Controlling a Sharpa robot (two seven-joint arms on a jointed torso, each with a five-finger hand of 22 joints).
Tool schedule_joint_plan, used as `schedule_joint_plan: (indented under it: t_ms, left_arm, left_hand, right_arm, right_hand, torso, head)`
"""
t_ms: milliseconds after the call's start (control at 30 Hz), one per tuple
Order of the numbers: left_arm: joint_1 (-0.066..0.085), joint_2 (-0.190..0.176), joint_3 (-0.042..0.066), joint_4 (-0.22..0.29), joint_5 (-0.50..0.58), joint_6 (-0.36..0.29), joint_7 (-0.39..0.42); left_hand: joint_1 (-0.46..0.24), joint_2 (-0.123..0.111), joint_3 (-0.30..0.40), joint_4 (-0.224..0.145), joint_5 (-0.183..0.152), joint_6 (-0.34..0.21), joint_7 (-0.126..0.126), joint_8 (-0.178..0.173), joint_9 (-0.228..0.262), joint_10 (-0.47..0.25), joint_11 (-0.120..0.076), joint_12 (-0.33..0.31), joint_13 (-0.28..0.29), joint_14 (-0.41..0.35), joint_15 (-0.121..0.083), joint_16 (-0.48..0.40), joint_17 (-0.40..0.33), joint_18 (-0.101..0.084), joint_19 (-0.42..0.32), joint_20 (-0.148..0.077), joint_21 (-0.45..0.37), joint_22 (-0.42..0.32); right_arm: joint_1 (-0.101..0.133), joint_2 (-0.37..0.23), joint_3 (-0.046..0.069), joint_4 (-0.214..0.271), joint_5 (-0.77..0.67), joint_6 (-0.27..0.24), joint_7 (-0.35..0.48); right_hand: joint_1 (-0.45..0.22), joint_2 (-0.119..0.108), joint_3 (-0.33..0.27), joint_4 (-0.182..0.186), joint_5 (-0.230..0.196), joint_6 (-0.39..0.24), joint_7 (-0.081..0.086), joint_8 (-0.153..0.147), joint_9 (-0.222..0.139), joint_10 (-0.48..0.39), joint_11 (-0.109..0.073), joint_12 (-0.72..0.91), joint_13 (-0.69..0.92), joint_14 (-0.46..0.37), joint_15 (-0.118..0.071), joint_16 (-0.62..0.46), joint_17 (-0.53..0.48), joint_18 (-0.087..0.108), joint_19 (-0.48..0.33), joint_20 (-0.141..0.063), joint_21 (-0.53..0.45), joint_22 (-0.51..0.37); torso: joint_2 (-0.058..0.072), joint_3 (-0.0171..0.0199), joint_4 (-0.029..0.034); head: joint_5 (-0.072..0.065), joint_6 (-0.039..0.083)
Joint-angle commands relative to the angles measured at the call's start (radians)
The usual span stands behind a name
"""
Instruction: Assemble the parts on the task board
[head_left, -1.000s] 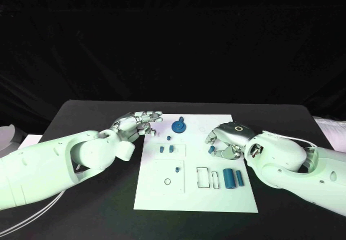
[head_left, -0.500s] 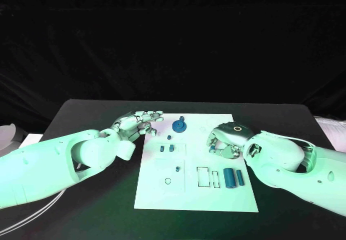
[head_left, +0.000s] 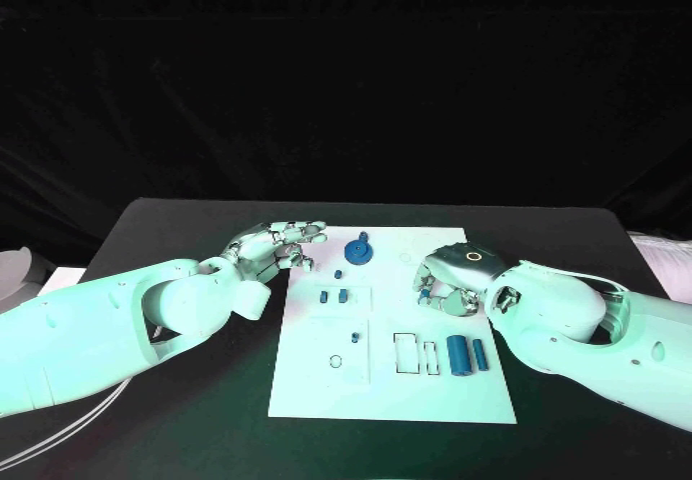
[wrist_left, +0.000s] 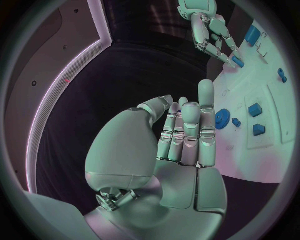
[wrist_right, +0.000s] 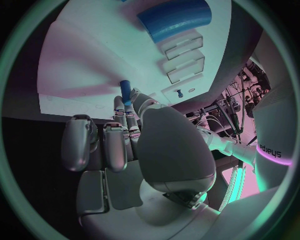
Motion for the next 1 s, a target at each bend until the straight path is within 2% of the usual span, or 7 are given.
schedule_joint_plan:
  t_ms: [33, 267, 533, 700, 800, 1000]
  left_arm:
    - [0.0, 0.0, 0.001, 0.001, -0.003, 0.021, 0.0]
    - [0.0, -0.001, 0.0, 0.0, -0.004, 0.02, -0.002]
    - [0.0, 0.0, 0.0, -0.002, -0.004, 0.02, -0.004]
    - [0.0, 0.0, 0.0, -0.002, -0.004, 0.018, -0.006]
    - [0.0, 0.0, 0.0, -0.002, -0.004, 0.017, -0.007]
    - [0.0, 0.0, 0.0, -0.003, -0.004, 0.015, -0.008]
  left_hand:
    - [-0.009, 0.001, -0.006, -0.001, 0.003, -0.009, 0.002, 0.004, 0.0, -0.006, 0.0, 0.007, 0.002, -0.009, 0.0, 0.001, -0.003, 0.01, -0.009, 0.0, -0.003, -0.001]
    - [-0.01, 0.001, -0.006, -0.001, 0.003, -0.01, 0.002, 0.004, 0.0, -0.007, 0.0, 0.007, 0.001, -0.01, 0.0, 0.001, -0.003, 0.01, -0.009, 0.0, -0.004, -0.001]
    - [-0.011, 0.001, -0.007, -0.001, 0.003, -0.011, 0.002, 0.004, 0.0, -0.009, 0.0, 0.008, 0.001, -0.011, 0.001, 0.001, -0.005, 0.01, -0.009, 0.0, -0.004, -0.001]
    - [-0.013, 0.002, -0.008, 0.0, 0.003, -0.013, 0.003, 0.004, 0.0, -0.011, 0.001, 0.009, 0.001, -0.011, 0.001, 0.002, -0.006, 0.01, -0.01, 0.001, -0.004, -0.001]
    - [-0.013, 0.002, -0.008, 0.0, 0.003, -0.013, 0.003, 0.004, 0.0, -0.011, 0.001, 0.009, 0.001, -0.011, 0.001, 0.002, -0.006, 0.01, -0.01, 0.001, -0.004, -0.001]
    - [-0.013, 0.003, -0.008, 0.0, 0.003, -0.013, 0.003, 0.004, 0.0, -0.012, 0.001, 0.01, 0.001, -0.012, 0.001, 0.002, -0.007, 0.01, -0.01, 0.001, -0.004, -0.002]
  right_arm:
    - [-0.008, 0.0, -0.003, -0.003, -0.016, 0.032, -0.005]
    - [-0.012, 0.001, -0.003, -0.003, -0.016, 0.029, -0.002]
    - [-0.014, 0.003, -0.003, -0.007, -0.016, 0.003, 0.018]
    - [-0.015, 0.006, -0.003, -0.009, -0.016, -0.026, 0.029]
    - [-0.015, 0.005, -0.003, -0.006, -0.017, -0.052, 0.036]
    - [-0.013, -0.007, 0.001, 0.008, -0.018, -0.096, 0.045]
  right_hand:
    - [0.004, -0.014, 0.008, -0.003, 0.005, 0.003, 0.001, -0.007, -0.002, 0.003, 0.0, -0.007, -0.002, 0.062, -0.006, 0.003, 0.038, 0.012, 0.003, -0.004, 0.0, 0.001]
    - [0.01, -0.019, 0.014, -0.007, 0.005, 0.003, 0.002, -0.011, -0.002, 0.006, 0.001, -0.012, -0.002, 0.062, -0.005, 0.004, 0.039, 0.012, 0.003, -0.005, 0.0, 0.002]
    - [0.026, -0.009, 0.039, -0.015, 0.005, 0.033, 0.007, -0.006, 0.002, 0.043, 0.003, -0.018, 0.001, 0.063, -0.001, 0.011, 0.048, 0.008, 0.009, -0.002, 0.009, 0.015]
    - [0.039, 0.003, 0.053, -0.028, 0.005, 0.065, 0.004, 0.005, 0.009, 0.079, -0.004, -0.015, 0.005, 0.065, -0.006, 0.018, 0.057, 0.007, 0.015, -0.005, 0.019, 0.026]
    - [0.046, 0.008, 0.059, -0.036, 0.005, 0.076, 0.003, 0.009, 0.012, 0.092, -0.008, -0.015, 0.006, 0.066, -0.01, 0.021, 0.06, 0.006, 0.017, -0.008, 0.023, 0.032]
    - [0.048, 0.009, 0.061, -0.041, 0.005, 0.083, 0.003, 0.011, 0.015, 0.101, -0.009, -0.017, 0.006, 0.066, -0.011, 0.023, 0.064, 0.005, 0.019, -0.01, 0.027, 0.037]
  torso:
    - [0.0, -0.0002, 0.0003]
    - [-0.001, -0.0003, 0.0003]
    - [-0.001, -0.0001, -0.0002]
    - [0.0, -0.0012, -0.0005]
    - [0.0, -0.0006, 0.0001]
    - [-0.001, -0.0005, 0.0004]
  head:
    - [0.0, -0.002]
    - [0.0, -0.002]
    - [0.0, -0.001]
    - [-0.002, -0.001]
    - [-0.002, -0.003]
    - [-0.003, -0.003]
